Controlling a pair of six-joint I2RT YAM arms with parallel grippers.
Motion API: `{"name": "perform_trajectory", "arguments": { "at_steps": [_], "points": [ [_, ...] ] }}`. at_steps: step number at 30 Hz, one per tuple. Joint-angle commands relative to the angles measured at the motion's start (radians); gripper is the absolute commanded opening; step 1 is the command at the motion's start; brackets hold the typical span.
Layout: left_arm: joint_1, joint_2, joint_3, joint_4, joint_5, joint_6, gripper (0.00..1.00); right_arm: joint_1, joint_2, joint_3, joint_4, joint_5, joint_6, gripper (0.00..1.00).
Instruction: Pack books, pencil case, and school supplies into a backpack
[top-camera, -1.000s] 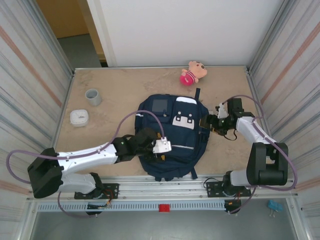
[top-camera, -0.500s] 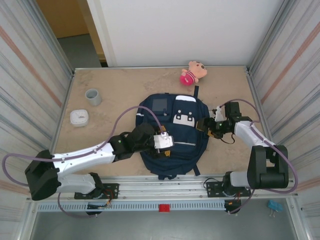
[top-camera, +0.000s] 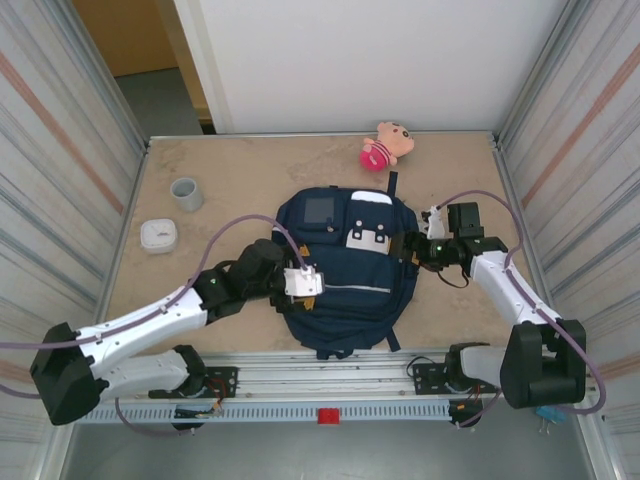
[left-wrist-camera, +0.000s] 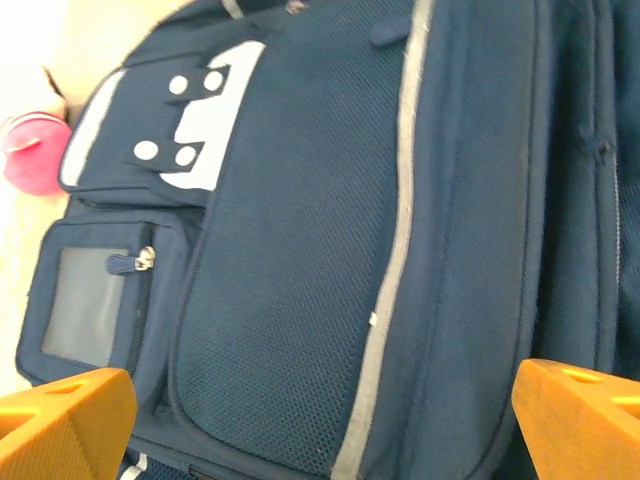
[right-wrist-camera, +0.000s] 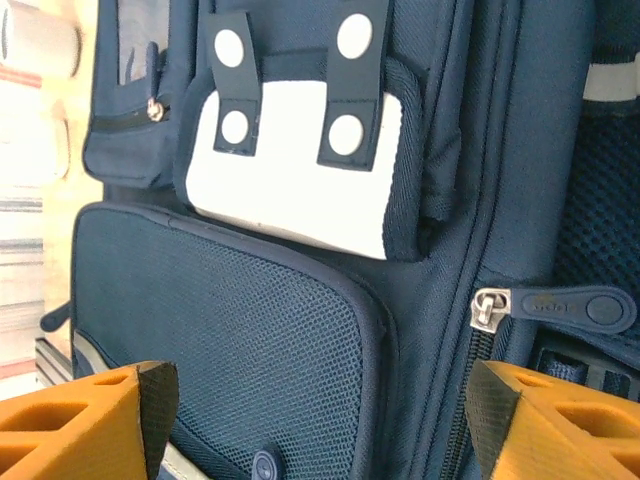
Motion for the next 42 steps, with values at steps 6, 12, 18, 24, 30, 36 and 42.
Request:
{"name": "perform_trajectory", "arguments": {
  "at_steps": [6, 12, 18, 24, 30, 36, 42],
  "points": [
    [-0.002, 0.117, 0.027, -0.043, 0.029, 0.103, 0.99, -0.018, 0.029, 0.002, 0.001, 0.011, 0.054, 0.79],
    [-0.001, 0.170, 0.014, 0.065, -0.082, 0.106, 0.95, -0.060, 0.023, -0.012, 0.004, -0.011, 0.054, 0.79],
    [-0.001, 0.095, -0.028, 0.232, -0.058, 0.069, 0.73, -0.091, 0.018, -0.038, 0.009, -0.021, 0.052, 0.79],
    [-0.002, 0.168, -0.010, 0.242, -0.049, 0.068, 0.69, -0.092, 0.032, -0.059, 0.039, -0.044, 0.064, 0.78],
    [-0.046, 0.272, 0.038, 0.273, -0.076, 0.055, 0.50, -0.096, 0.037, -0.078, 0.045, -0.027, 0.071, 0.78],
    [-0.056, 0.209, 0.062, 0.237, -0.075, -0.104, 0.03, -0.085, 0.085, -0.099, 0.104, -0.038, 0.071, 0.75],
    [-0.064, 0.071, 0.042, 0.141, -0.073, -0.261, 0.00, 0.043, 0.160, -0.068, 0.205, -0.046, 0.097, 0.70]
  ]
}}
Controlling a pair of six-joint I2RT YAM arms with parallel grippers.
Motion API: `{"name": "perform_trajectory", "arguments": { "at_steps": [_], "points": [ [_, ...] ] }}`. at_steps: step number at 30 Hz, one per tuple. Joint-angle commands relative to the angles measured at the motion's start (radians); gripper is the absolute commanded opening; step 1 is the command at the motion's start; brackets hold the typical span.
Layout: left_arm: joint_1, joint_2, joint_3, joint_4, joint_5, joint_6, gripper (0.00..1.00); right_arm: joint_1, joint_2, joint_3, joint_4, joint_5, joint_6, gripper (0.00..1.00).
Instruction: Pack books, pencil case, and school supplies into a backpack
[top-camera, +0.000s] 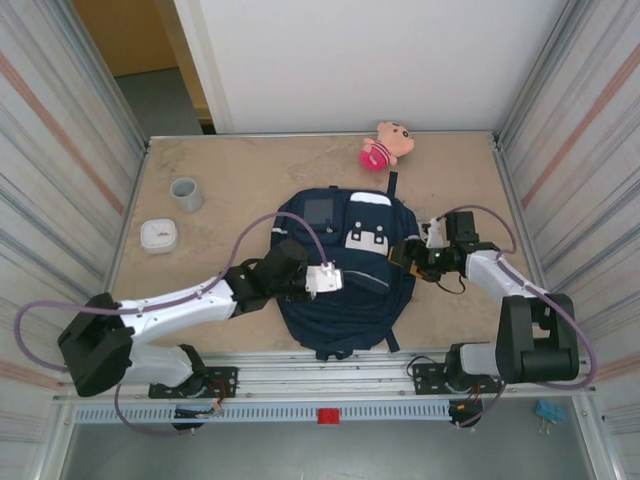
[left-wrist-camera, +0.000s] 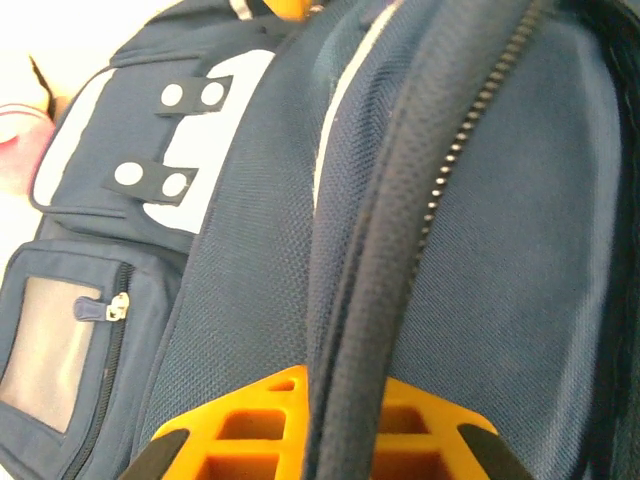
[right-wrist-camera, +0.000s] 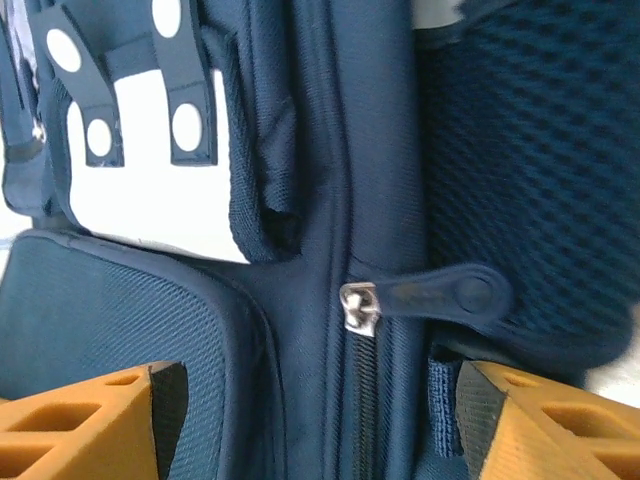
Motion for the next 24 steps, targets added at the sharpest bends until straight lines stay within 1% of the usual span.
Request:
{"name": "perform_trajectory", "arguments": {
  "at_steps": [1, 4, 7, 9, 12, 16, 18, 19, 21, 24],
  "points": [
    [-0.009, -0.118, 0.004, -0.042, -0.026, -0.146, 0.00, 0.061, 0.041, 0.029, 0.100, -0.011, 0.047, 0.70],
    [-0.008, -0.188, -0.032, -0.049, -0.114, -0.197, 0.00, 0.118, 0.084, 0.071, 0.185, 0.005, 0.087, 0.69],
    [-0.001, -0.239, -0.053, -0.048, -0.172, -0.234, 0.00, 0.166, 0.154, 0.153, 0.220, 0.027, 0.090, 0.69],
    [0.023, -0.265, -0.064, -0.044, -0.195, -0.267, 0.00, 0.192, 0.208, 0.218, 0.234, 0.034, 0.088, 0.70],
    [0.066, -0.290, -0.074, -0.046, -0.202, -0.313, 0.00, 0.198, 0.245, 0.282, 0.206, 0.056, 0.073, 0.73],
    [0.088, -0.322, -0.084, -0.045, -0.185, -0.350, 0.00, 0.161, 0.214, 0.338, 0.064, 0.123, -0.012, 0.77],
    [0.096, -0.340, -0.086, -0.044, -0.180, -0.361, 0.00, 0.114, 0.194, 0.369, -0.048, 0.184, -0.071, 0.77],
    [0.100, -0.346, -0.086, -0.044, -0.183, -0.367, 0.00, 0.092, 0.189, 0.379, -0.088, 0.219, -0.095, 0.77],
    [0.108, -0.356, -0.084, -0.044, -0.190, -0.381, 0.00, 0.043, 0.196, 0.413, -0.183, 0.332, -0.146, 0.78],
    [0.115, -0.364, -0.085, -0.042, -0.191, -0.394, 0.00, -0.013, 0.249, 0.469, -0.279, 0.461, -0.224, 0.78]
  ]
}}
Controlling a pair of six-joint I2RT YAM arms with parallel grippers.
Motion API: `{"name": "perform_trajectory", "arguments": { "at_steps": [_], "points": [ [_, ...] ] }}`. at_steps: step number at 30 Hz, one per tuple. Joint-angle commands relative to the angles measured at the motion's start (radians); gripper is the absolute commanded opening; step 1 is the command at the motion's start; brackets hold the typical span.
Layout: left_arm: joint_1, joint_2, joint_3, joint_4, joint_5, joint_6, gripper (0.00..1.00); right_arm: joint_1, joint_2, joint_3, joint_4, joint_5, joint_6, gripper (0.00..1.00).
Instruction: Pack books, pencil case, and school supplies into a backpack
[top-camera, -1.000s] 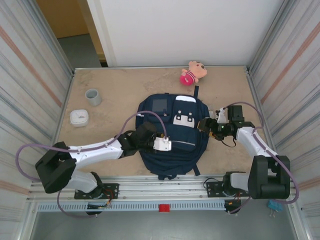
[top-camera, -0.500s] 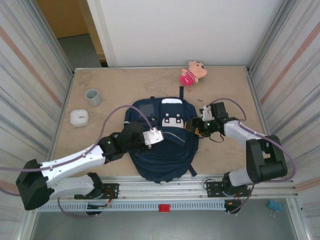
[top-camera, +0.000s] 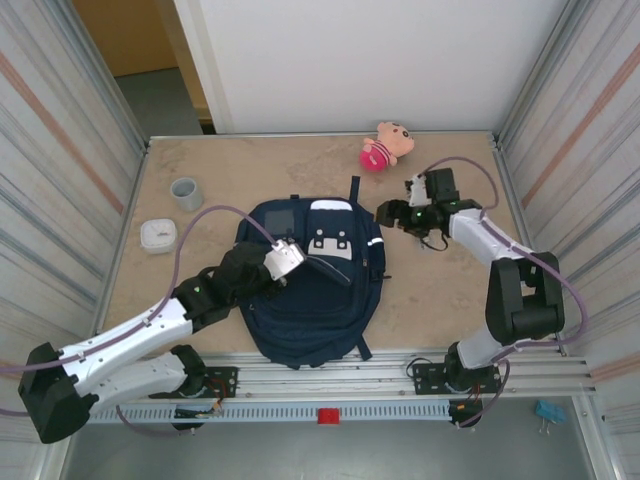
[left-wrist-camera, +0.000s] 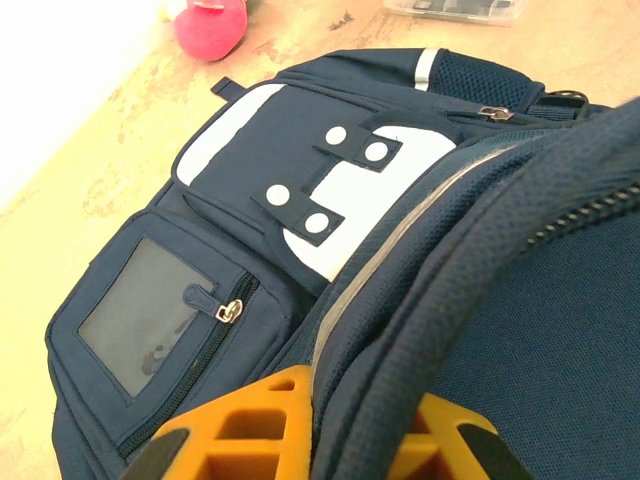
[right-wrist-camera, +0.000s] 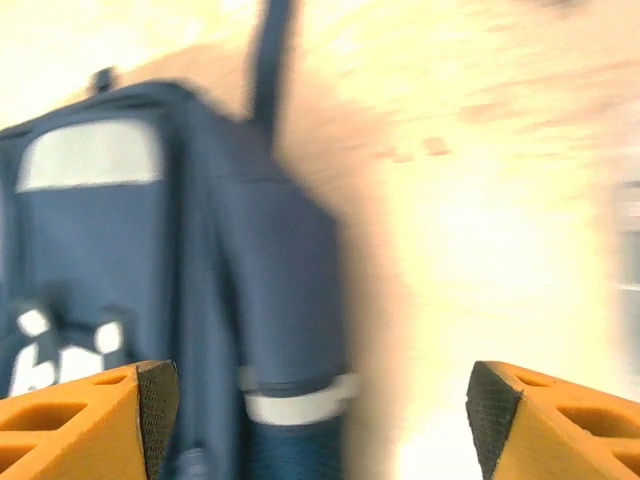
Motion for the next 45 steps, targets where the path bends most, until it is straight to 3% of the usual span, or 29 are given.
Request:
{"name": "perform_trajectory", "arguments": {
  "at_steps": [1, 10, 19, 28, 35, 45],
  "points": [
    [0.014, -0.049, 0.006, 0.074, -0.034, -0.058, 0.00, -0.049, 0.048, 0.068, -0.190, 0.202, -0.138, 0.78],
    [0.018, -0.042, 0.005, 0.074, -0.049, -0.068, 0.00, -0.080, 0.300, 0.229, -0.236, 0.282, -0.265, 0.76],
    [0.026, -0.030, 0.017, 0.084, -0.050, -0.061, 0.00, -0.034, 0.401, 0.274, -0.250, 0.302, -0.288, 0.72],
    [0.027, -0.029, 0.032, 0.066, -0.038, -0.066, 0.00, -0.026, 0.450, 0.289, -0.275, 0.405, -0.288, 0.45],
    [0.027, -0.012, 0.078, 0.030, -0.018, -0.151, 0.01, -0.024, 0.251, 0.189, -0.208, 0.331, -0.267, 0.44],
    [0.035, 0.077, 0.203, -0.119, 0.077, -0.293, 0.02, 0.057, -0.389, -0.146, 0.080, -0.031, -0.240, 0.44]
  ]
}}
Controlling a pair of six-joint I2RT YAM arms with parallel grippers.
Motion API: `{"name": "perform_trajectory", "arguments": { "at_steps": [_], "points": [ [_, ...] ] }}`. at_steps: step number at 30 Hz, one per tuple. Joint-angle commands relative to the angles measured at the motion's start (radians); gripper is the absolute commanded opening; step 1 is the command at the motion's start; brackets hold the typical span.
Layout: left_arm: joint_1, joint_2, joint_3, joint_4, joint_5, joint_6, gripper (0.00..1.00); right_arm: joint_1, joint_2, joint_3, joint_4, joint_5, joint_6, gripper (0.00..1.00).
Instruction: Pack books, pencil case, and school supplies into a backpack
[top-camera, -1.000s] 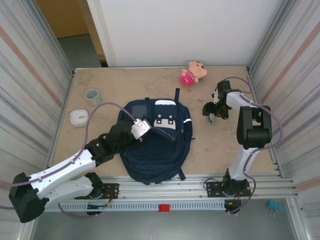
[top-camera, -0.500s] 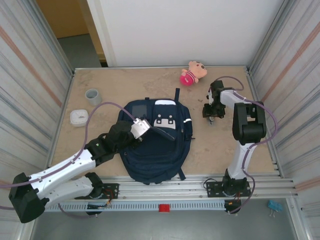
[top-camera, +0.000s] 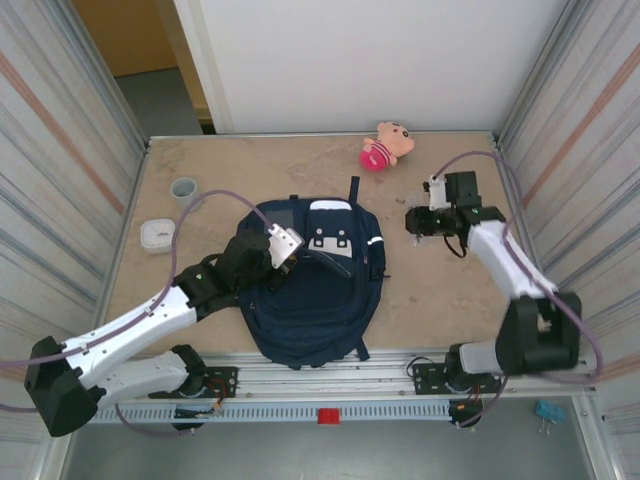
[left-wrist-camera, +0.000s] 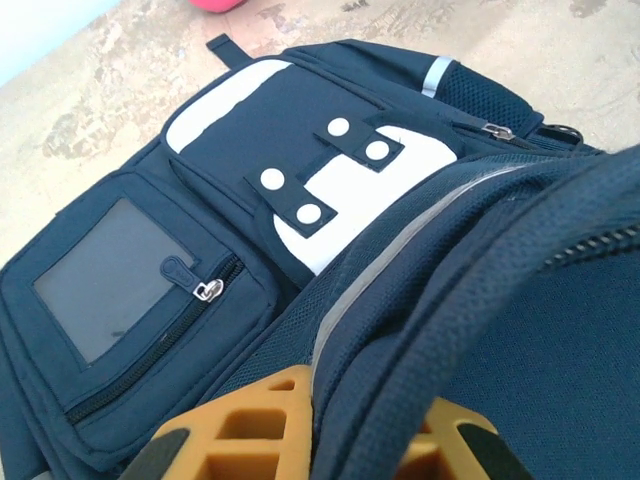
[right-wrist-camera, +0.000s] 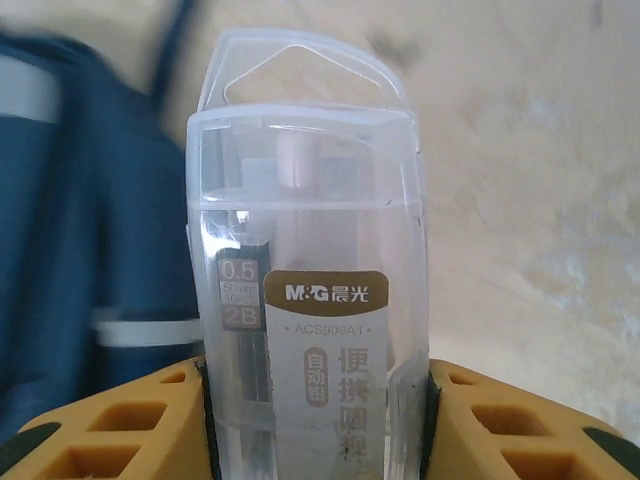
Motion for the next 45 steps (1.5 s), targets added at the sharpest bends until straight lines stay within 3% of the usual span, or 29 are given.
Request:
{"name": "perform_trajectory", "arguments": {
  "at_steps": [1, 11, 15, 19, 29, 32, 36, 40, 45],
  "points": [
    [0.013, -0.004, 0.069, 0.021, 0.041, -0.091, 0.02, 0.073, -0.140, -0.057, 0.095, -0.158, -0.002, 0.44],
    [0.065, 0.056, 0.118, -0.025, 0.149, -0.151, 0.02, 0.537, -0.520, -0.220, 0.203, -0.182, -0.288, 0.45],
    [0.066, 0.077, 0.129, -0.010, 0.198, -0.161, 0.02, 0.693, -0.558, -0.291, 0.238, -0.173, -0.520, 0.46],
    [0.067, 0.096, 0.142, 0.003, 0.230, -0.164, 0.02, 0.808, -0.511, -0.323, 0.330, -0.090, -0.642, 0.47],
    [0.067, 0.096, 0.155, -0.006, 0.261, -0.153, 0.02, 0.810, -0.187, -0.239, 0.320, 0.059, -0.748, 0.49],
    [0.070, 0.086, 0.159, -0.018, 0.248, -0.148, 0.02, 0.802, -0.151, -0.208, 0.277, 0.162, -0.735, 0.55],
    [0.071, 0.069, 0.154, -0.019, 0.242, -0.144, 0.02, 0.795, -0.169, -0.181, 0.242, 0.226, -0.686, 0.66],
    [0.072, 0.067, 0.151, -0.017, 0.243, -0.144, 0.02, 0.792, -0.214, -0.170, 0.221, 0.245, -0.647, 0.68],
    [0.071, 0.063, 0.139, 0.000, 0.264, -0.130, 0.02, 0.776, -0.341, -0.229, 0.311, 0.152, -0.590, 0.73]
  ]
}}
